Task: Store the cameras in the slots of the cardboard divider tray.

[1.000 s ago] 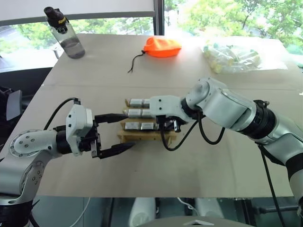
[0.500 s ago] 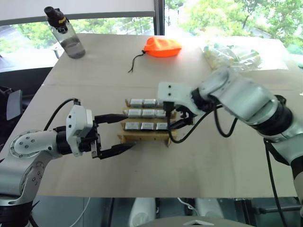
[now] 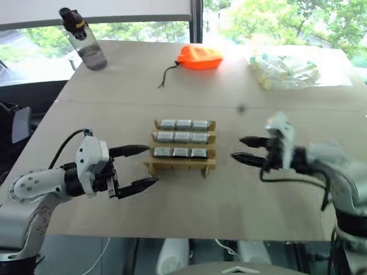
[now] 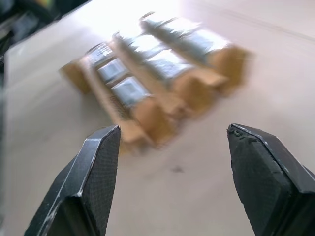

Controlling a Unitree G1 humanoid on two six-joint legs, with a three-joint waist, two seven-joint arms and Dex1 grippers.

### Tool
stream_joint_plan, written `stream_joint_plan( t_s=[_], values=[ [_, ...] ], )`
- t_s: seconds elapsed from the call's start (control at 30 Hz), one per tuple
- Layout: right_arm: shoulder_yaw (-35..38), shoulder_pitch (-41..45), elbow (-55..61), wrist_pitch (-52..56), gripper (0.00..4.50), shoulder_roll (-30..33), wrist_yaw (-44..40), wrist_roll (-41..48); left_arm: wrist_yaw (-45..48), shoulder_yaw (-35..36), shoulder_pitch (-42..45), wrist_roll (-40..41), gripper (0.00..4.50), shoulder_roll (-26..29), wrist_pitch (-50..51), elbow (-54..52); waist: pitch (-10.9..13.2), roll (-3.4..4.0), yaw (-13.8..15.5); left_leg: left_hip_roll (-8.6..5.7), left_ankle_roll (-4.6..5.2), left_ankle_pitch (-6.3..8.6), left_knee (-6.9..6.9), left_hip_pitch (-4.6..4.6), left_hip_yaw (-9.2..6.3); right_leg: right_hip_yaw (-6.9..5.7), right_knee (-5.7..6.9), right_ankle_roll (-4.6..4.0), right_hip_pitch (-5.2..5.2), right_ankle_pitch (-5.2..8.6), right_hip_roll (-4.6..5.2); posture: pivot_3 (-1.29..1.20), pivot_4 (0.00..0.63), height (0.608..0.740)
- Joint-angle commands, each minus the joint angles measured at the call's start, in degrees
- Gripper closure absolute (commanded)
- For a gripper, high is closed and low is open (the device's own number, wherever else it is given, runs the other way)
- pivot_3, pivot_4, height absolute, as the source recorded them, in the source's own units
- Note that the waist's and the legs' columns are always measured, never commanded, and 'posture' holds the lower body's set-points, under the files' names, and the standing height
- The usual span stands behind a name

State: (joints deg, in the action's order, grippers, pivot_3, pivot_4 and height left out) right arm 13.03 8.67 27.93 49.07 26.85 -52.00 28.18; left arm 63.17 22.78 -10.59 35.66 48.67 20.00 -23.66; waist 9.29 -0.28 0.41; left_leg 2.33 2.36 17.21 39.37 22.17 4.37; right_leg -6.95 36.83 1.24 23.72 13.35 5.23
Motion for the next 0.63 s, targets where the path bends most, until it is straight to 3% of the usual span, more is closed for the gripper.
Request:
stream_joint_plan(
  t_s=[0.03,0.17,0.33,0.63],
  values=[
    [5.1,-4.9,-4.0,-13.8,1.1,1.2,-0.5,-2.1,-3.4,1.7,-2.3,-4.2,0.0,-1.0,-2.0,2.6,0.0,-0.02,-0.2,0.01,0.01,0.01,-0.02,-0.19,0.08,0.08,0.0,0.0,-0.14,0.01,-0.06,0.0,0.15,0.726],
    [8.0,-11.0,-13.9,-31.3,1.1,3.0,-4.4,-5.5,-7.8,2.1,-4.2,-8.3,0.0,-3.4,-3.8,6.1,0.0,0.0,-0.1,0.07,0.01,0.01,-0.06,-0.4,0.11,0.14,0.03,0.0,-0.26,0.03,-0.16,0.0,0.15,0.726],
    [9.2,-15.4,-24.6,-44.2,1.1,5.8,-10.0,-6.2,-8.7,3.7,-7.9,-9.6,0.0,-7.0,-8.1,9.9,0.0,-0.01,-0.1,0.22,0.02,0.02,-0.08,-0.38,0.23,0.23,0.0,-0.02,-0.23,0.01,-0.15,0.0,0.15,0.726],
    [9.0,-14.5,-36.1,-54.4,1.1,8.2,-16.4,-3.3,-8.8,4.3,-10.1,-10.7,0.0,-9.3,-14.5,13.0,-0.1,-0.04,0.1,0.3,0.08,0.05,-0.06,-0.46,0.27,0.25,0.02,-0.02,-0.25,0.02,-0.15,0.0,0.15,0.726]
  ],
)
